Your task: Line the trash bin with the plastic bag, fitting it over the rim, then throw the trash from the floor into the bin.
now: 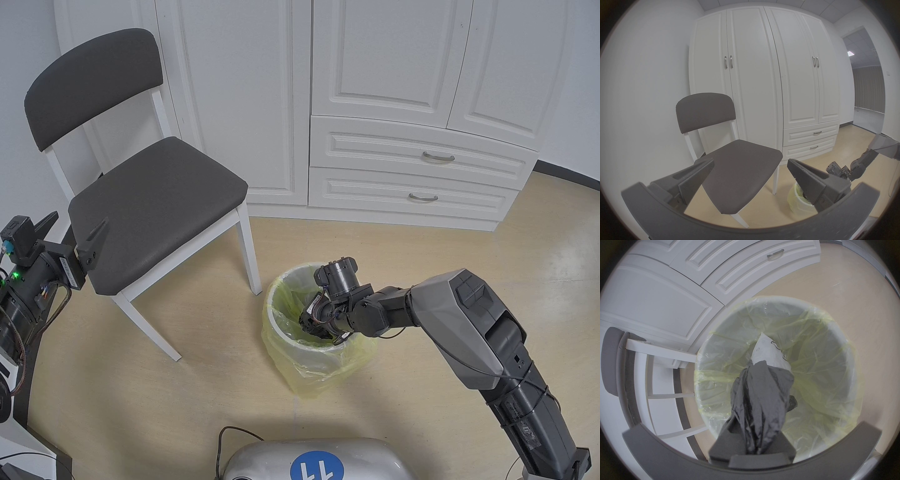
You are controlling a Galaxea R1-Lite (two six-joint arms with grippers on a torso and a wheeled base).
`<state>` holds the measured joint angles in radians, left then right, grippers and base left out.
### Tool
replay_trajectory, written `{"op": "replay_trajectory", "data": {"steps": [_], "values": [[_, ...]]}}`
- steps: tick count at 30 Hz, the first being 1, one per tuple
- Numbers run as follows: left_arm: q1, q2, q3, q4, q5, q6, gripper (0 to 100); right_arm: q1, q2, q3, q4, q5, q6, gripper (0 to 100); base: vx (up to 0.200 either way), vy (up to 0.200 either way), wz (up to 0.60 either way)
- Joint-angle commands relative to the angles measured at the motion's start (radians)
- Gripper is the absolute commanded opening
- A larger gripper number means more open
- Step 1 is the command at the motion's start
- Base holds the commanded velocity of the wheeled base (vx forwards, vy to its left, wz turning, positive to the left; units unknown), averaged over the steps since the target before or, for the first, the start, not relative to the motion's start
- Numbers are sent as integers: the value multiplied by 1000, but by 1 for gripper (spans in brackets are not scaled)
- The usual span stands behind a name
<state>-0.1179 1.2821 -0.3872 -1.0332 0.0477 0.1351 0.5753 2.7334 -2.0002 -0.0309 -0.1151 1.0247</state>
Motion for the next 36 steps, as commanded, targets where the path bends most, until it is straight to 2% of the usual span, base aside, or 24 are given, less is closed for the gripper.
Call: {"op": "replay_trajectory", "data": {"steps": [1,15,16,25,27,34,36], "values": [[0,2,1,-1,0,0,100,0,11,0,-3,-1,0,0,0,0,0],[-2,5,4,-1,0,0,100,5,9,0,-4,-5,2,0,0,0,0],[-2,5,4,-1,0,0,100,6,9,0,-4,-5,2,100,0,0,0],[0,2,2,-1,0,0,100,9,6,0,-6,-12,3,100,0,0,0],[0,0,4,-1,0,0,100,12,3,0,-7,-37,3,100,0,0,0],[0,0,4,-1,0,0,100,17,-4,0,-12,-47,9,100,0,0,0],[-2,-3,2,-1,0,0,100,17,-17,0,-32,-71,11,100,0,0,0]]}}
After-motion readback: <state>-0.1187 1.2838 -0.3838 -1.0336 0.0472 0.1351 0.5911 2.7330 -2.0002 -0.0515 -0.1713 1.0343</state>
